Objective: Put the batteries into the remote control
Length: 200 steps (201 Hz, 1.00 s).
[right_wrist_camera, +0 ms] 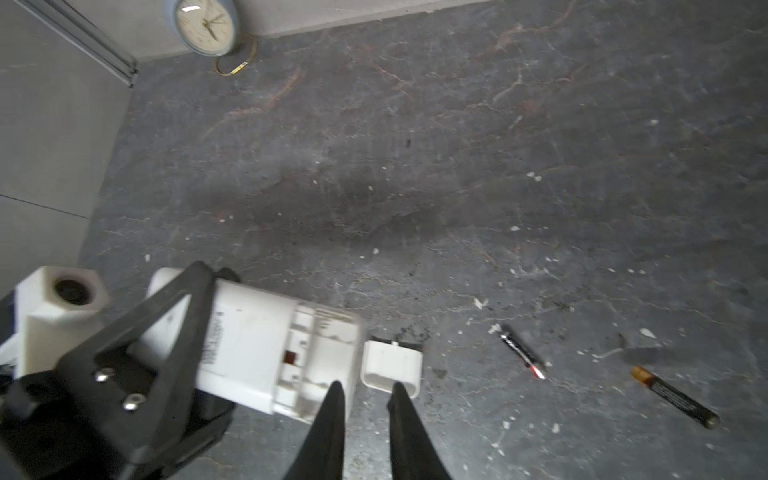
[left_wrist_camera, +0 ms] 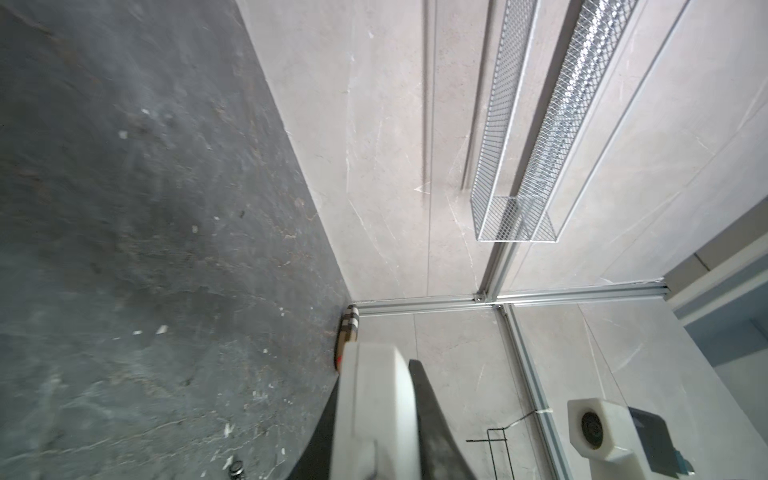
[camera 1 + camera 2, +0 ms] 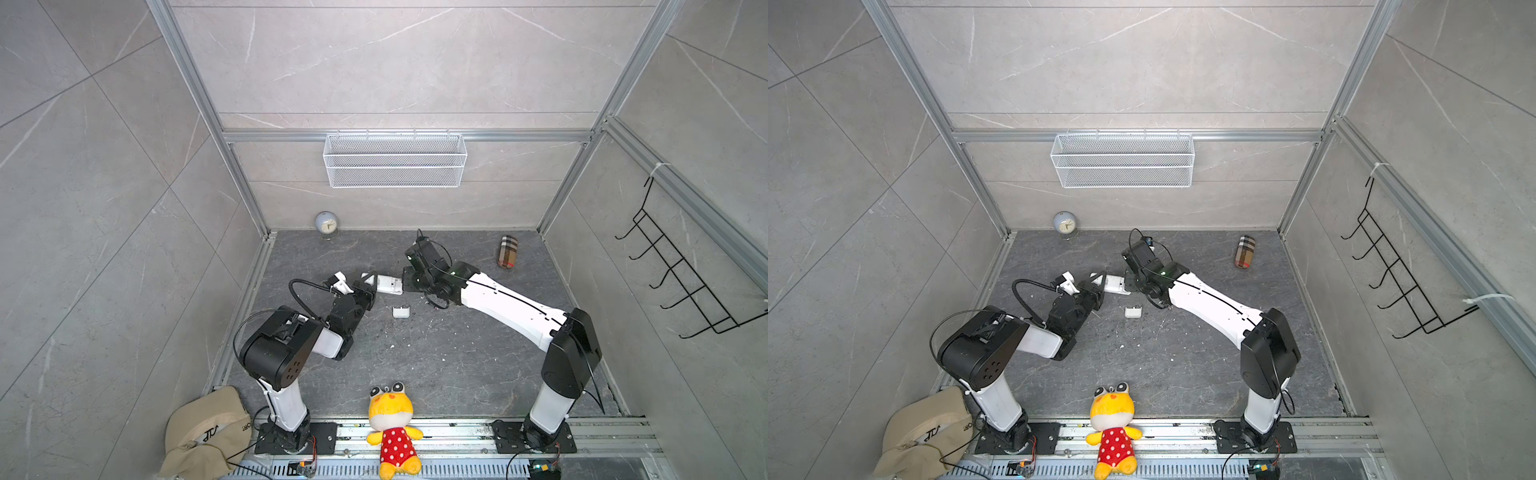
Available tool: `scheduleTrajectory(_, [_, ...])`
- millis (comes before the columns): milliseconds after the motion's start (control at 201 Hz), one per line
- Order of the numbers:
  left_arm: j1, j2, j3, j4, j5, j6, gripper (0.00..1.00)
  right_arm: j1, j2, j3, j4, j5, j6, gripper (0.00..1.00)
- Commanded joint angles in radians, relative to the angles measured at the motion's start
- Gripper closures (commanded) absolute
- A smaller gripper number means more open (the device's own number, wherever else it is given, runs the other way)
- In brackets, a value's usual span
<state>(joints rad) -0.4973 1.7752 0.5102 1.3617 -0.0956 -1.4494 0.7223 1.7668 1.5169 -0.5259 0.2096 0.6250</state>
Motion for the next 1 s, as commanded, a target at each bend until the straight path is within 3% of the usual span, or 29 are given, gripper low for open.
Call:
scheduleTrajectory(0, [0.015, -0.031, -0.019, 0.053, -0.010, 0.045, 0.93, -0.096, -0.048, -0.060, -0.009, -0.015, -0.017, 0.75])
scheduleTrajectory(115, [0.025, -0.046, -0.031, 0.054, 0.010, 0.055, 0.93, -0.222, -0.093, -0.154, -0.021, -0.008, -0.019, 0.66])
scheduleTrajectory(214, [0.034, -0.057, -0.033, 0.055, 0.027, 0.064, 0.93, -0.348, -0.163, -0.254, -0.050, 0.023, -0.012, 0.47])
scheduleTrajectory(299, [0.041, -0.054, -0.024, 0.054, 0.044, 0.062, 0.93, -0.466, -0.194, -0.314, -0.069, -0.019, -0.005, 0.35])
scheduleTrajectory(438, [0.052, -0.023, 0.010, 0.054, 0.084, 0.035, 0.93, -0.565, -0.166, -0.370, -0.072, -0.112, 0.001, 0.34])
scheduleTrajectory(692, [0.075, -0.017, 0.013, 0.054, 0.123, 0.023, 0.93, -0.583, -0.022, -0.365, 0.025, -0.262, -0.074, 0.32])
scheduleTrajectory(991, [0.085, -0.020, 0.003, 0.054, 0.138, 0.025, 0.93, -0.582, 0.079, -0.343, 0.026, -0.323, -0.139, 0.29])
